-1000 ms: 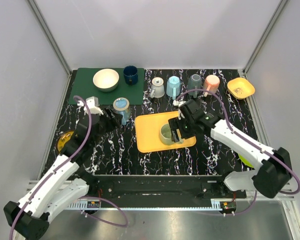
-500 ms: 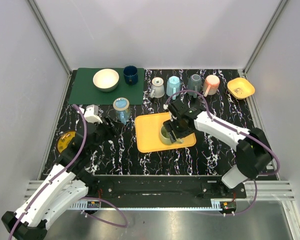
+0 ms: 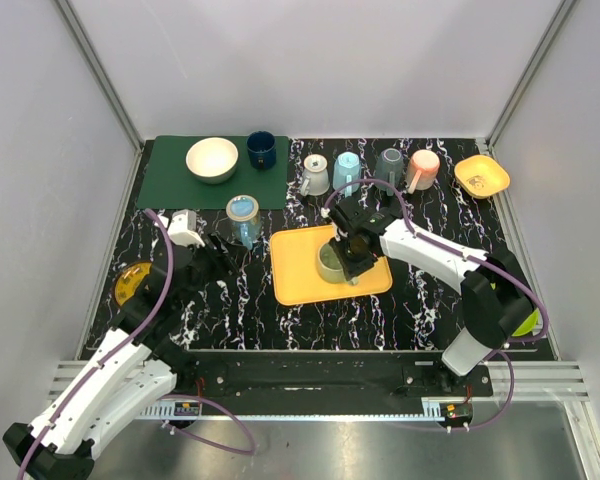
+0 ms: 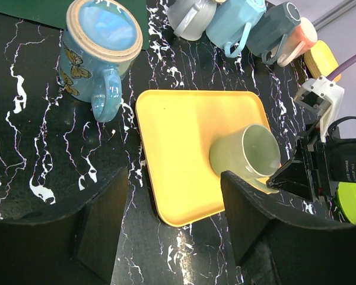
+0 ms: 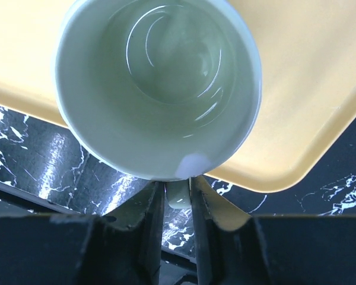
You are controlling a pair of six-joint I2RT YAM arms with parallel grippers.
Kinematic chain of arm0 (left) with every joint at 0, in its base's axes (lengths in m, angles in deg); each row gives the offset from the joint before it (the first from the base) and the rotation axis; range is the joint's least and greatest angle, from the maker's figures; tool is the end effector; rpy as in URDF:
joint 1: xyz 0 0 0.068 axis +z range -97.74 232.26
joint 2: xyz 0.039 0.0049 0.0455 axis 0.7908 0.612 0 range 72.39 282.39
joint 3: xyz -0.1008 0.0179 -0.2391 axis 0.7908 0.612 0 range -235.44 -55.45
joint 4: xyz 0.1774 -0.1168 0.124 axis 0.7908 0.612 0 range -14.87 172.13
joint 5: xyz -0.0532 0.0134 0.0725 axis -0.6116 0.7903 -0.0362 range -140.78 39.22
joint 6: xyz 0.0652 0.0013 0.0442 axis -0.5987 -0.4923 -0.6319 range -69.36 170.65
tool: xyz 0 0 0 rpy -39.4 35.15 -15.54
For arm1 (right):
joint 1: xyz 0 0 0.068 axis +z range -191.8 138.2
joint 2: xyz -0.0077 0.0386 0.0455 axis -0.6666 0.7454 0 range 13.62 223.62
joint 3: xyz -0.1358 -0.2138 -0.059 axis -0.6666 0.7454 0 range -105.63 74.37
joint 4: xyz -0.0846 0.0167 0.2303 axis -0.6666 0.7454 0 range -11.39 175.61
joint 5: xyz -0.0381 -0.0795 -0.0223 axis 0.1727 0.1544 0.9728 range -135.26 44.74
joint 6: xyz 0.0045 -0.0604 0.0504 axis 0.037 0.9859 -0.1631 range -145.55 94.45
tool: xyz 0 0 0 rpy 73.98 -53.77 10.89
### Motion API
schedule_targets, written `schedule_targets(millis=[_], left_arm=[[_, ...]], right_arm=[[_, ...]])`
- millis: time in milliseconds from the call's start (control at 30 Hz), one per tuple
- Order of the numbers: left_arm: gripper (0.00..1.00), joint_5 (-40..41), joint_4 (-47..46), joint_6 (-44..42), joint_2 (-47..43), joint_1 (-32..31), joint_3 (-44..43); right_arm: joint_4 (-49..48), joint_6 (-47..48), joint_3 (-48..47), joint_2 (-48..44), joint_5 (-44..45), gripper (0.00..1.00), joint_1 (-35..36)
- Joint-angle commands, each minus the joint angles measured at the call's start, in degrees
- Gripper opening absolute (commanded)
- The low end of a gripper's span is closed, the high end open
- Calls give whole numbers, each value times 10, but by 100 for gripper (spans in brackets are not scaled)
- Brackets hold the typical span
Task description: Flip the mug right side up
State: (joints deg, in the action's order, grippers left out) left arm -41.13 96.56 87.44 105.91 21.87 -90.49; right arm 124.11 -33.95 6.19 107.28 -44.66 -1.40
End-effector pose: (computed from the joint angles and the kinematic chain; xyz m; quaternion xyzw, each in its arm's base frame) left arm 0.1522 -0.0761 0.2703 -0.0938 0.8118 -0.2592 0.5148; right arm 0.2397 0.2032 0.1858 -0.2711 0.9482 0.0636 0.1526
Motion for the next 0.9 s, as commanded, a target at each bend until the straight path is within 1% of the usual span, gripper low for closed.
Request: schedule_targets(millis=[0, 33, 133, 167, 200, 300, 400, 567, 733, 867], left_arm=[[66, -3, -8, 3, -2, -2, -1], [66, -3, -8, 3, -2, -2, 0], [66, -2, -8, 5, -2, -2, 1], [66, -2, -7, 6, -2, -2, 2], [66, -2, -9, 7, -1, -2, 2], [66, -2, -9, 10, -2, -2, 4], [66, -1, -9, 12, -6, -2, 7], [66, 10, -13, 17, -26, -2, 13], [66, 3, -29, 28, -33, -2, 20], [67, -23, -73, 54, -54, -2, 38]], right_arm=[[-44, -14, -9, -3, 8, 27, 1], [-46, -15, -8, -3, 8, 27, 2], [-53, -22, -3, -5, 12, 20, 2], [-57, -25, 0, -6, 14, 14, 2], [-57, -28, 2, -2, 18, 12, 1], [-57, -31, 8, 6, 29, 0, 2], [-59, -49, 15, -4, 53, 0, 4], [-70, -73, 22, -78, 68, 0, 8], [-45, -86, -3, -136, 65, 0, 10], [-60, -114, -9, -197, 35, 0, 9]])
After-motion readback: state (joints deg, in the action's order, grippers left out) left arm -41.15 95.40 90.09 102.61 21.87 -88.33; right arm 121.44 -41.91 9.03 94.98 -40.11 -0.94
